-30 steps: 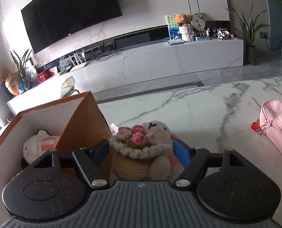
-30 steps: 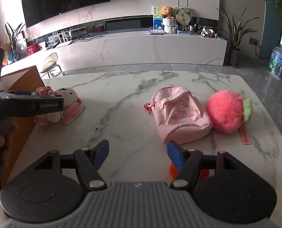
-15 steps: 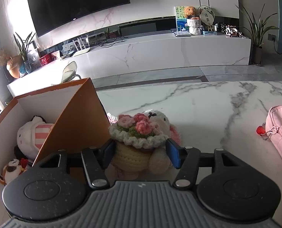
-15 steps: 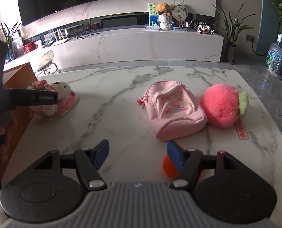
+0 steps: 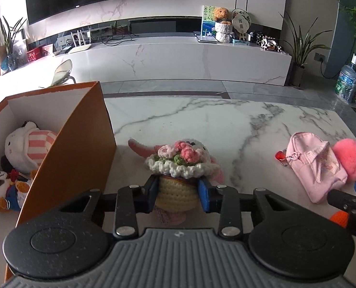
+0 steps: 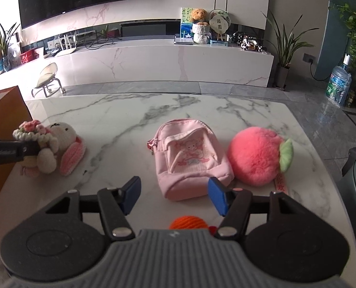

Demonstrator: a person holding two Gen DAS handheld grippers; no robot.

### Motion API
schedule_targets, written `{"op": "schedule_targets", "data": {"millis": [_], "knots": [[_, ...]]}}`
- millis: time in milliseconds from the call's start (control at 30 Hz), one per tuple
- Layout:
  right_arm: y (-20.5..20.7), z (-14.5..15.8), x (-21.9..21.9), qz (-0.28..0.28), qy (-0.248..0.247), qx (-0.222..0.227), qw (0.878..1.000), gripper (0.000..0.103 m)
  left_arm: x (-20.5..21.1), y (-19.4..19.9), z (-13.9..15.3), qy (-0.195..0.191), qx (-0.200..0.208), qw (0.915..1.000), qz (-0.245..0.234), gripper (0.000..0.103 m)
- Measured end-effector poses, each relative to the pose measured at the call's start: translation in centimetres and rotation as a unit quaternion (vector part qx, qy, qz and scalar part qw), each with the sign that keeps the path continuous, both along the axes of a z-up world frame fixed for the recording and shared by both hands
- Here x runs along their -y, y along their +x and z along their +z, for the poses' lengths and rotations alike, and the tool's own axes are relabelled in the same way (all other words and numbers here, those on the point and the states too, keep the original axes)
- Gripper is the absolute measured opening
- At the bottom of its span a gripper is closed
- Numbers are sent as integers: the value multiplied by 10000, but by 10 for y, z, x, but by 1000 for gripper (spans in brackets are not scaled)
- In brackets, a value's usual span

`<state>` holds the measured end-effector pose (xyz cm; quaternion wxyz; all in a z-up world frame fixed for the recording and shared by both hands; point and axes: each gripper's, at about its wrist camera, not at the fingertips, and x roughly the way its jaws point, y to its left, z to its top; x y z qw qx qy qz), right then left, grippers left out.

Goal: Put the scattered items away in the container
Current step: 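Lift the flower-hat doll with the left tool while the right tool reaches the pink backpack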

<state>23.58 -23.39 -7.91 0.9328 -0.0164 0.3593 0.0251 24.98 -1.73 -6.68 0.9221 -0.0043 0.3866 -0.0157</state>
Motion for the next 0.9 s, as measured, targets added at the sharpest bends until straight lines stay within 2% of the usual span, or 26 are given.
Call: {"op": "schedule_targets", "data": {"millis": [100,233,300,333,433,500,633,833,900], "knots": [[4,0,3,-5,-15,-33,10000,65,0,-6,-1,-99,-154,9998,-13,43],[6,2,4,37,-14,-28,10000,65,2,-11,-1,29,-155,9999,-35,52],[7,3,3,95,-50,-22,9999,65,4,-11,0,138,-118,9998,-30,75],[8,4,3,110,-94,-12,9999,67,5,-10,0,205,-88,9997,-35,77],[16,5,5,179,-210,-4,9996,74,6,-2,-2,260,-168,9995,-79,81],[27,2,8,257,-276,-60,9993,75,6,3,-5,209,-195,9995,-108,85],[52,-5,12,402,-342,-201,9984,79,8,11,-11,123,-196,9996,-173,86],[82,-14,17,528,-284,-415,9973,80,11,16,-16,32,-260,9995,-191,86],[88,-19,15,606,-308,-499,9964,88,14,17,-15,99,-249,9994,-206,86]]}}
